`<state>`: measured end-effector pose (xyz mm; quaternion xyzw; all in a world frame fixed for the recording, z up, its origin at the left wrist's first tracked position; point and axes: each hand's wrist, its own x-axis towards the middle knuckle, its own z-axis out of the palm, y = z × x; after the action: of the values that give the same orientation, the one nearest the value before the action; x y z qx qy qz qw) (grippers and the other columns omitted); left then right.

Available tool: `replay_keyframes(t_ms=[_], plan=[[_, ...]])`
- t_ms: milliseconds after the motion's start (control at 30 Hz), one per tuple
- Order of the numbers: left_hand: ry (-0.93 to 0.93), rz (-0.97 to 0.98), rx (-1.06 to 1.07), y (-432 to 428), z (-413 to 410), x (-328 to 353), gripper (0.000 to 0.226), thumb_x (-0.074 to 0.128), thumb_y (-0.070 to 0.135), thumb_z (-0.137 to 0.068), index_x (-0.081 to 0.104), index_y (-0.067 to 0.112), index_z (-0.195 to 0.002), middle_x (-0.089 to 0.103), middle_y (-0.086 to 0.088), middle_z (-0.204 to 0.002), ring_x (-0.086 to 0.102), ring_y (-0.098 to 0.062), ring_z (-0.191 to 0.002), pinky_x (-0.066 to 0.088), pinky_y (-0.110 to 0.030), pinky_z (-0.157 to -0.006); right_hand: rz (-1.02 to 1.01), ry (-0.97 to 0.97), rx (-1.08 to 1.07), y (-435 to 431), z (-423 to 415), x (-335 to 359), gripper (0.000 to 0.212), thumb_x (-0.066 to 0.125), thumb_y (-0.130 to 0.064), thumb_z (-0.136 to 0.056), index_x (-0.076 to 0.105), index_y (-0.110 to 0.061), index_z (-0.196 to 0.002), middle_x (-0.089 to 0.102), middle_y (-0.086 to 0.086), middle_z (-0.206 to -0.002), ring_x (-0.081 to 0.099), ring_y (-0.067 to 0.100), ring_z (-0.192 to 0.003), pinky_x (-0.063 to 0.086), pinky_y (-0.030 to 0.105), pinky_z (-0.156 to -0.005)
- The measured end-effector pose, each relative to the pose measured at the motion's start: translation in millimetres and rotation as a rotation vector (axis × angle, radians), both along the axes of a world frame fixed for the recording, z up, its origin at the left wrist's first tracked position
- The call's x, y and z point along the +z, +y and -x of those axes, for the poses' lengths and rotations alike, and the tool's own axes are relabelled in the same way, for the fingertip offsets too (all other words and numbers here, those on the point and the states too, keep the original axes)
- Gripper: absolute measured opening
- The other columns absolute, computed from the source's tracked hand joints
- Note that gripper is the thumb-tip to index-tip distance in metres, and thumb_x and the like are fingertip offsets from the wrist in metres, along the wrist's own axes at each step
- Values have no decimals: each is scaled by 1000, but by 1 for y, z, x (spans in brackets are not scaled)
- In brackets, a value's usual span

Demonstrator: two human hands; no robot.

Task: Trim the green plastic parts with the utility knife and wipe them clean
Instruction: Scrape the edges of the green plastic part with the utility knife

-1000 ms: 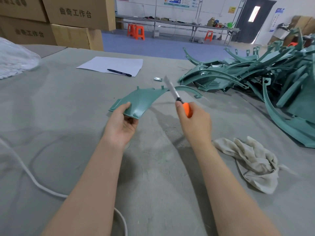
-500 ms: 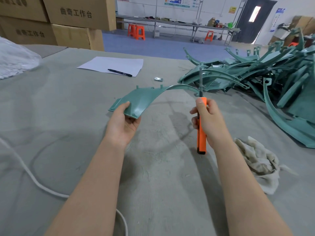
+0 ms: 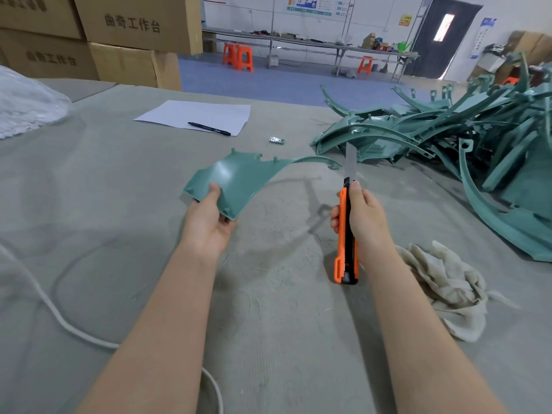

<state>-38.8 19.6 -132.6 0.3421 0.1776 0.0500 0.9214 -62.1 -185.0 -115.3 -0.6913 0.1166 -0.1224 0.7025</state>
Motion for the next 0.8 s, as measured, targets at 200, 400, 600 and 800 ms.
replay_keyframes(t_ms=[200, 400, 600, 800], plan=[[40, -14, -180, 2, 3, 1, 11, 48, 18, -100, 59, 16, -97, 73, 0, -78, 69, -15, -67, 54, -31, -62, -44, 24, -21, -3, -3, -6, 33, 36, -36, -104, 55, -11, -91, 58, 2, -56, 51, 10, -41, 43, 19, -41], [40, 30, -186, 1, 4, 2, 13, 48, 16, -101, 59, 12, -96, 74, -4, -74, 72, -18, -67, 59, -32, -67, -49, 62, -6, -4, -6, -8, 29, 39, -30, -103, 55, -11, -89, 58, 3, -57, 50, 11, -40, 43, 19, -41], [86, -188, -69, 3, -1, -4, 19, 74, 35, -83, 65, 21, -94, 75, 7, -78, 72, -7, -67, 54, -20, -55, -3, 47, 12, 0, -5, -8, 30, 37, -31, -104, 55, -11, -88, 57, 5, -59, 50, 9, -39, 42, 18, -40], [98, -92, -66, 5, -4, -7, 19, 74, 18, -83, 67, 16, -100, 74, 0, -93, 70, -11, -77, 55, -22, -57, 24, -5, 23, 5, -3, -8, 33, 34, -33, -104, 51, -12, -86, 55, 4, -56, 49, 9, -38, 43, 18, -39]])
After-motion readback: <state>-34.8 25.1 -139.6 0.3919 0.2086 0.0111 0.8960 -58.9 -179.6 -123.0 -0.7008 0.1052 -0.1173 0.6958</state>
